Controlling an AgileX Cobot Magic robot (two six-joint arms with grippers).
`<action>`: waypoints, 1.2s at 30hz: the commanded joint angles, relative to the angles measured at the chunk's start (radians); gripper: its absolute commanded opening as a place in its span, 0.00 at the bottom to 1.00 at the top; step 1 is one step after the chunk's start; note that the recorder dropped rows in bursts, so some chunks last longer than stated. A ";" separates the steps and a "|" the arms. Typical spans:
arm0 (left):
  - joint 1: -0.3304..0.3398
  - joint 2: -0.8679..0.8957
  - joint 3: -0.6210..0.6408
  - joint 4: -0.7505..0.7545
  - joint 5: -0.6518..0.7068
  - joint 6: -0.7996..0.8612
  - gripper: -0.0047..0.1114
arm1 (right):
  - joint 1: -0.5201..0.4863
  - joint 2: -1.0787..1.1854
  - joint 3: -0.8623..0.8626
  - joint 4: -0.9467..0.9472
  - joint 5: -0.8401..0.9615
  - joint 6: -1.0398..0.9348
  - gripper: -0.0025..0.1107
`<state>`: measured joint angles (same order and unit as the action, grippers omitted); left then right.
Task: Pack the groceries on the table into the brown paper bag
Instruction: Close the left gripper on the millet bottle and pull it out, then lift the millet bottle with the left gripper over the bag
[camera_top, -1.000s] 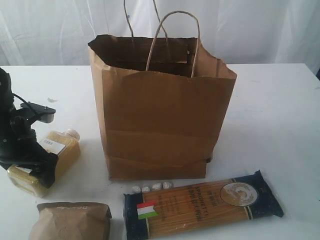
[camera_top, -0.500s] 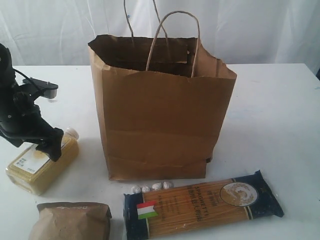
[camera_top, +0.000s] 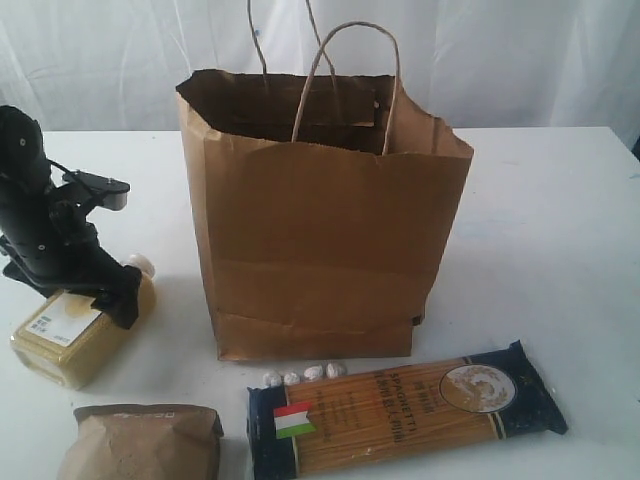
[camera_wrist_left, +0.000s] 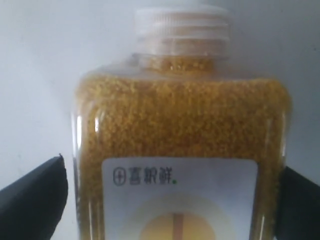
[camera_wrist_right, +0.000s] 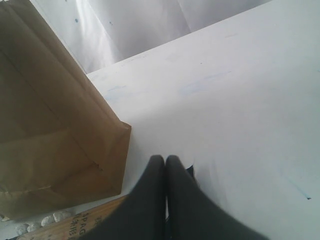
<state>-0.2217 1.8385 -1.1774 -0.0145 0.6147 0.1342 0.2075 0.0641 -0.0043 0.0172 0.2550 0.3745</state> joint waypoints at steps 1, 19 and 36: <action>0.000 0.026 -0.002 -0.014 -0.016 0.003 0.94 | -0.008 -0.003 0.004 -0.010 -0.010 0.001 0.02; 0.000 -0.086 -0.023 -0.003 0.050 -0.004 0.04 | -0.008 -0.003 0.004 -0.010 -0.010 0.001 0.02; 0.000 -0.516 -0.175 -0.114 0.115 0.000 0.04 | -0.008 -0.003 0.004 -0.010 -0.010 0.001 0.02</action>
<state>-0.2217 1.3867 -1.2775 -0.0313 0.7443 0.1338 0.2075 0.0641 -0.0043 0.0172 0.2550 0.3745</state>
